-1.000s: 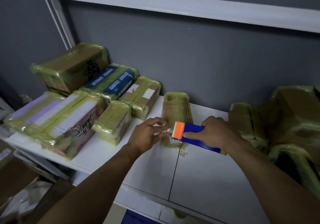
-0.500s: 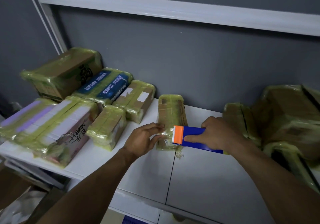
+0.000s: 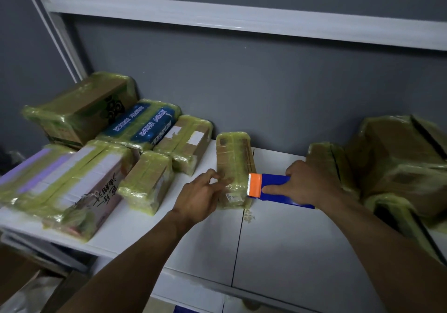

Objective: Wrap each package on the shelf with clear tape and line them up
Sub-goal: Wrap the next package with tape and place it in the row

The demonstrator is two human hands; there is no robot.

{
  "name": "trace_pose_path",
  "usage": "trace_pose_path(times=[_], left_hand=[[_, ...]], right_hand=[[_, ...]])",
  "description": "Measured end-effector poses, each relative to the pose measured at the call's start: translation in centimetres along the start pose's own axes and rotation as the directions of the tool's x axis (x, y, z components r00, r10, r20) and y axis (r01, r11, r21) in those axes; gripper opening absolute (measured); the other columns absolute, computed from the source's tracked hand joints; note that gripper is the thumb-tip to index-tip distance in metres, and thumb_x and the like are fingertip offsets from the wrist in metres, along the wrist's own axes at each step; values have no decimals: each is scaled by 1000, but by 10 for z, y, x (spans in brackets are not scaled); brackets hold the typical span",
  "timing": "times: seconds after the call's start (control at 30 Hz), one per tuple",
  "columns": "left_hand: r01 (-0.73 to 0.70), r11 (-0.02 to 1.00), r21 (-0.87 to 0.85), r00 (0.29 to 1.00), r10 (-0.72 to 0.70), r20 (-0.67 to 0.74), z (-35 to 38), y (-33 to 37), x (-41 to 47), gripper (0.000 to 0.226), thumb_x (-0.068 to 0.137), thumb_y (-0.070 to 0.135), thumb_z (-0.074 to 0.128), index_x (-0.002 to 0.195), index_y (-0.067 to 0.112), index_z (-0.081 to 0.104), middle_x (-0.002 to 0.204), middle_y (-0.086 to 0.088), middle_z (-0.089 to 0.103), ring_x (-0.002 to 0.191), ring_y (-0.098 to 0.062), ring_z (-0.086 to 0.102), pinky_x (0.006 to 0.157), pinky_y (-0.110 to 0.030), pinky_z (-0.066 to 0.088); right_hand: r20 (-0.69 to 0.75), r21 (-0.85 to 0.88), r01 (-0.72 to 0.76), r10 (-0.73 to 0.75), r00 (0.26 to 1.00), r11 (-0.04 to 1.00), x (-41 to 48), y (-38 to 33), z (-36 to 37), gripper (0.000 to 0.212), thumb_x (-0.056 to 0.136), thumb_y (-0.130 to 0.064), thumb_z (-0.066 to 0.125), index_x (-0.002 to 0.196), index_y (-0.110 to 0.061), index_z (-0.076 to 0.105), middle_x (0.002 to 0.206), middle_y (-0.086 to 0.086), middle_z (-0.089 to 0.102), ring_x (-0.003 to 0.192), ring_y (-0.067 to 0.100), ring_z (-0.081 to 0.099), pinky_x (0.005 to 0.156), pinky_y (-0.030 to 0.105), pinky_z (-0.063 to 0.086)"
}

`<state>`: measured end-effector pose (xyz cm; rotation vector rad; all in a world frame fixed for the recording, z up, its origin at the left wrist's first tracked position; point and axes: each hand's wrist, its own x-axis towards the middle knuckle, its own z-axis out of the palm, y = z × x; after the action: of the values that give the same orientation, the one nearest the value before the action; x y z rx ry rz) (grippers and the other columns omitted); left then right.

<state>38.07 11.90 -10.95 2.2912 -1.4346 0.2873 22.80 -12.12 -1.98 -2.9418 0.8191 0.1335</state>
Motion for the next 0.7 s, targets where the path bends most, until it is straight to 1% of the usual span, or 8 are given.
trace_pose_path(times=[0.07,0.13,0.2,0.27,0.37,0.53,0.6,0.7], left_hand=[[36,999,-34,999,-36,-22,-2,6,3,37,93,44,66,128,34,69,127,4,59,104,-19,65,62,-30,53],[55,996,-68,998,-57,-26,-3,12,10,42,93,56,63,124,30,71,139,7,55,125,-14,55,75,-32,56],[82,990,-115,997,-80,24,-4,18,17,42,96,53,59,126,26,69,143,7,55,135,-14,47,89,-34,57],[121,975,-184,991,-107,86,-3,22,19,40,101,46,55,134,26,63,139,6,59,128,-17,53,96,-38,54],[83,982,-172,993,-66,101,1,26,17,41,105,33,51,145,28,54,142,1,55,129,-18,51,102,-39,50],[117,965,-234,986,-83,148,-1,21,12,41,103,21,58,143,28,57,150,-1,47,139,-18,43,109,-41,46],[49,978,-203,990,-20,142,-2,14,11,43,101,17,61,143,26,58,152,-2,47,141,-19,43,114,-36,42],[-6,979,-201,992,31,123,0,8,10,43,99,9,60,140,21,60,152,-4,49,139,-21,46,113,-32,39]], right_hand=[[43,6,-10,10,999,1000,3,0,-2,91,47,-103,45,88,-22,54,76,-8,52,62,14,50,49,20,32],[60,-14,-19,20,998,1000,3,0,-1,90,51,-102,47,90,-21,54,77,-7,52,62,15,49,51,21,33],[67,0,-36,36,997,999,4,0,1,87,58,-100,51,94,-20,56,77,-9,51,63,15,50,55,22,38],[89,2,-51,50,995,999,3,0,2,87,64,-95,55,107,-19,60,79,-10,50,63,15,50,57,22,39],[117,-40,-21,26,993,999,1,0,3,97,59,-95,45,121,-22,57,82,-11,47,62,13,46,51,18,33],[72,44,-26,22,997,999,-4,-1,3,91,42,-101,38,93,-27,52,77,-12,51,62,14,54,47,17,34],[51,77,-5,1,999,997,-8,-2,5,86,44,-105,43,85,-30,49,77,-12,54,64,13,57,48,17,36],[36,81,-14,11,999,997,-17,4,4,79,54,-101,55,89,-29,53,79,-12,57,66,14,59,51,18,41]])
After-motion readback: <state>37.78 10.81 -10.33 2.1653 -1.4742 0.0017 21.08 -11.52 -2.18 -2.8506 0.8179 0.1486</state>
